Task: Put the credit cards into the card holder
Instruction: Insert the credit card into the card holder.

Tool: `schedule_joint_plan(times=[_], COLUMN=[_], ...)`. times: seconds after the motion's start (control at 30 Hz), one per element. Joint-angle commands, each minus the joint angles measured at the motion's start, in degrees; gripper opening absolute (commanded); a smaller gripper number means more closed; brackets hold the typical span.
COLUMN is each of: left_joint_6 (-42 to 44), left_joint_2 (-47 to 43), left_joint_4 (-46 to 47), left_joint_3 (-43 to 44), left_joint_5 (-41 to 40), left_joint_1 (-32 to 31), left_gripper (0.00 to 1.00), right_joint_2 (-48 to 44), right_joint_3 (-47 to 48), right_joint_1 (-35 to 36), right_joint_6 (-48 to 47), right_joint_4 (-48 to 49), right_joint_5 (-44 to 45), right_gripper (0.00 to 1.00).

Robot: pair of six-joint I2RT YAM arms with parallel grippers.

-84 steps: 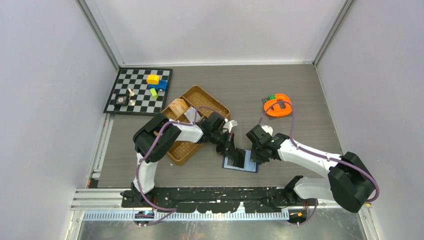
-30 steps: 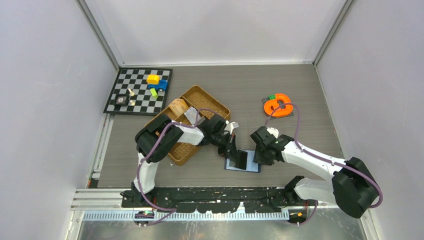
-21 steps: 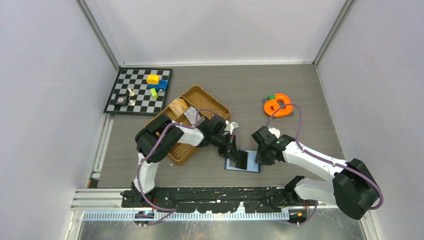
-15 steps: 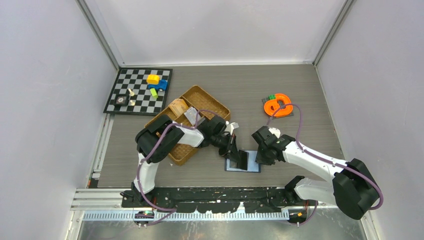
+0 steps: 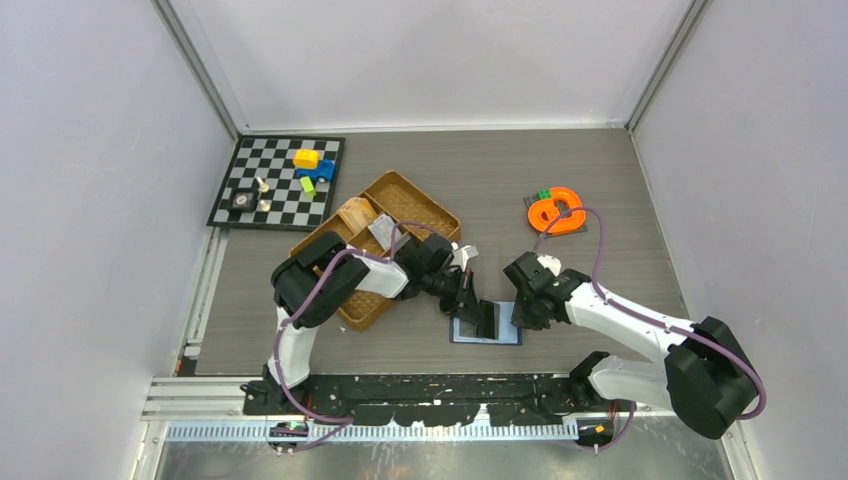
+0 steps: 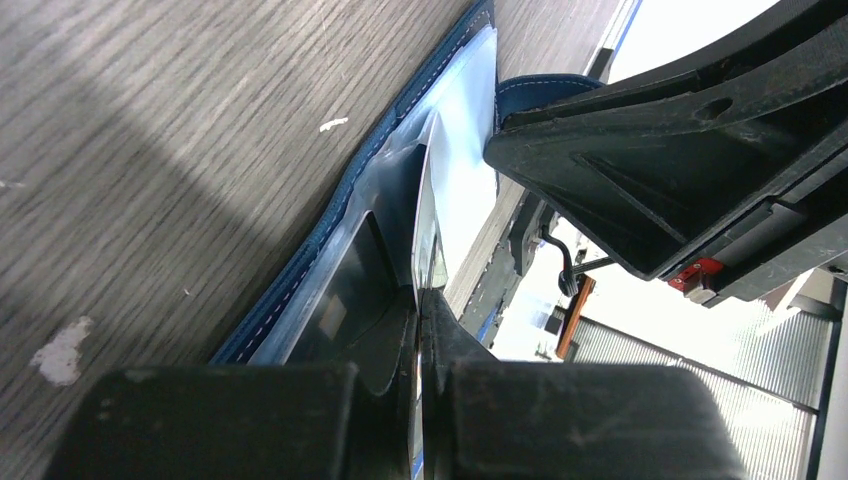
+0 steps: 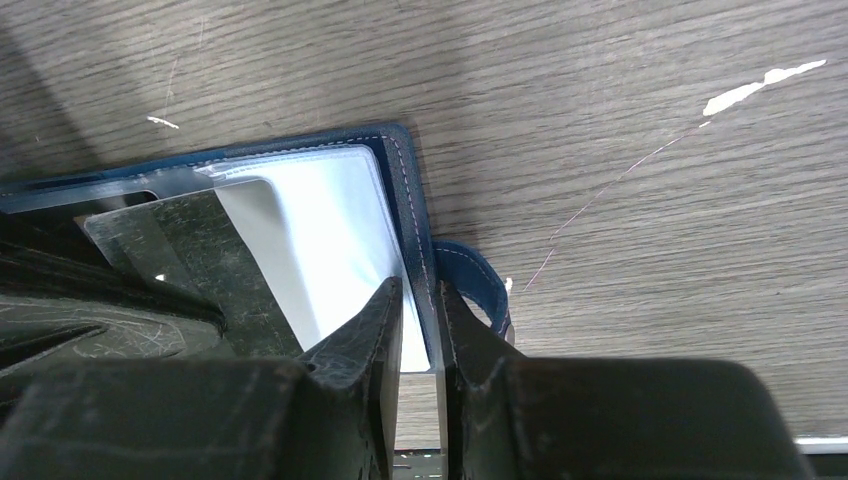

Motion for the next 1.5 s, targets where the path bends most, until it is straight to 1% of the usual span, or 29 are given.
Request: schedule_joint_plan(times=[0.0,0.13,0.33,0.57,0.67,0.77,0.93,1.03,1.2,1.47], left_joint_6=[1.2,0.5,-2.1,-1.7,-0.8,1.2,5.6,7.9,9.4,11.4], left_joint_2=[-1.5,-1.9,-1.9,-2.8,-3.5,-5.0,-8.6,-10.2,-11.9,-14.0], left_joint_4=[1.2,2.7,5.4,2.6,-0.2,-5.5,-15.3,-20.8,-24.9,-29.5], left_joint_3=[-1.8,-2.9,-4.0,-3.5,-3.0,-1.9,0.6,2.0,3.4,5.6], left_joint_5=[-6.5,-7.1,-8.5,-11.1,-12.4,-14.5,-18.1,-20.0,-21.2,-22.9], left_joint_1=[-0.3,-0.3,-0.8,-2.1,-2.5,-2.5,-2.5,-2.5,-2.6,-3.6], left_gripper=[0.0,0.0,0.0,0.0,0.03,0.1,0.3,0.4,0.48,0.55], right_joint_2=[2.8,3.1,2.0,1.6,1.6,1.6,1.6,1.5,1.9,1.7], right_joint_3=[-1.1,-1.0,-0.8,-1.5,-1.7,-1.6,-1.3,-1.2,-0.9,-1.2], right_joint_1=[0.3,0.3,0.3,0.3,0.3,0.3,0.3,0.3,0.3,0.3], right_joint_6=[2.1,2.2,2.1,2.8,3.1,3.3,3.4,3.4,3.1,3.0], right_joint_4=[3.4,3.4,3.6,4.6,4.6,4.3,3.4,3.4,3.4,4.6], right_joint_5=[-2.3,-2.5,-3.2,-3.6,-3.3,-2.8,-1.9,-2.0,-2.0,-2.9], right_gripper=[0.07,0.05,0.05,0.04,0.03,0.03,0.03,0.03,0.02,0.02])
